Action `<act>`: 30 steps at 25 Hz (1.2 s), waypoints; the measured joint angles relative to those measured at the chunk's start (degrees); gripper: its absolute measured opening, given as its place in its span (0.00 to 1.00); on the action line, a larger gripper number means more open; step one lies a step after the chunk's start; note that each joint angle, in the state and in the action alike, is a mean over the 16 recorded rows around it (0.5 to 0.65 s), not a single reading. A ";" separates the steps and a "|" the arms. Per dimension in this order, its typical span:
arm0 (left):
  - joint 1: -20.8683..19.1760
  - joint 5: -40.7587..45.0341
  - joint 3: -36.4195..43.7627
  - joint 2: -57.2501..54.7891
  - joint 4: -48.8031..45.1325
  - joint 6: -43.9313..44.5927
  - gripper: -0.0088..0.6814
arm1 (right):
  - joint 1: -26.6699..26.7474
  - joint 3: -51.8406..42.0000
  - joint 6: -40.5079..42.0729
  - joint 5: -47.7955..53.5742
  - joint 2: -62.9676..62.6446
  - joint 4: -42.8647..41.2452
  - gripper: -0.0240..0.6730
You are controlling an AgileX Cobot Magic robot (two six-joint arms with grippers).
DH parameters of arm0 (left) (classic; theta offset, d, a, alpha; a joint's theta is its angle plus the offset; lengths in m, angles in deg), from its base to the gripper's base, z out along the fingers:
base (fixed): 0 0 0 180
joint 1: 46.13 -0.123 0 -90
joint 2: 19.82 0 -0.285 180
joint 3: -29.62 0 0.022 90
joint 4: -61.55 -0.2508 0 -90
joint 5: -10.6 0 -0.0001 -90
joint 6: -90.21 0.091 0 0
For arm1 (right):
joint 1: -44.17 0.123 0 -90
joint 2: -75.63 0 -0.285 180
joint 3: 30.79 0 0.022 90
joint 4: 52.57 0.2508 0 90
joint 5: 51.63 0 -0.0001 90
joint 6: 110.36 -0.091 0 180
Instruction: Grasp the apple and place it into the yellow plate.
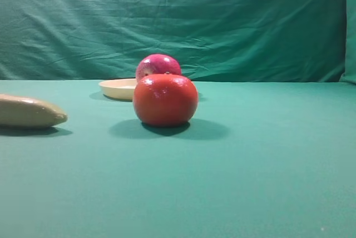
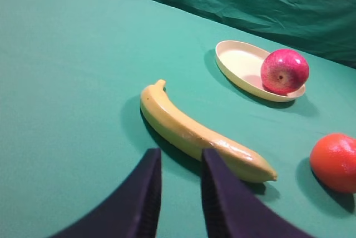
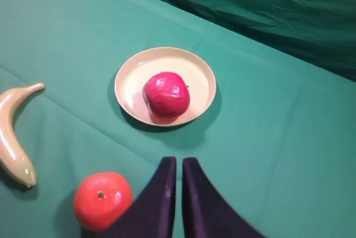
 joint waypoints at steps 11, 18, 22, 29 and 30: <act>0.00 0.00 0.00 0.00 0.00 0.00 0.24 | 0.00 -13.51 -0.29 0.68 -20.85 -0.68 0.03; 0.00 0.00 0.00 0.00 0.00 0.00 0.24 | -0.02 -16.97 -3.57 3.76 -30.59 -4.89 0.03; 0.00 0.00 0.00 0.00 0.00 0.00 0.24 | -0.93 -19.62 -6.16 4.41 -34.29 -8.10 0.03; 0.00 0.00 0.00 0.00 0.00 0.00 0.24 | -6.43 -26.54 -9.92 2.76 -39.98 -12.34 0.03; 0.00 0.00 0.00 0.00 0.00 0.00 0.24 | -7.55 -27.76 -10.16 2.23 -40.85 -12.63 0.03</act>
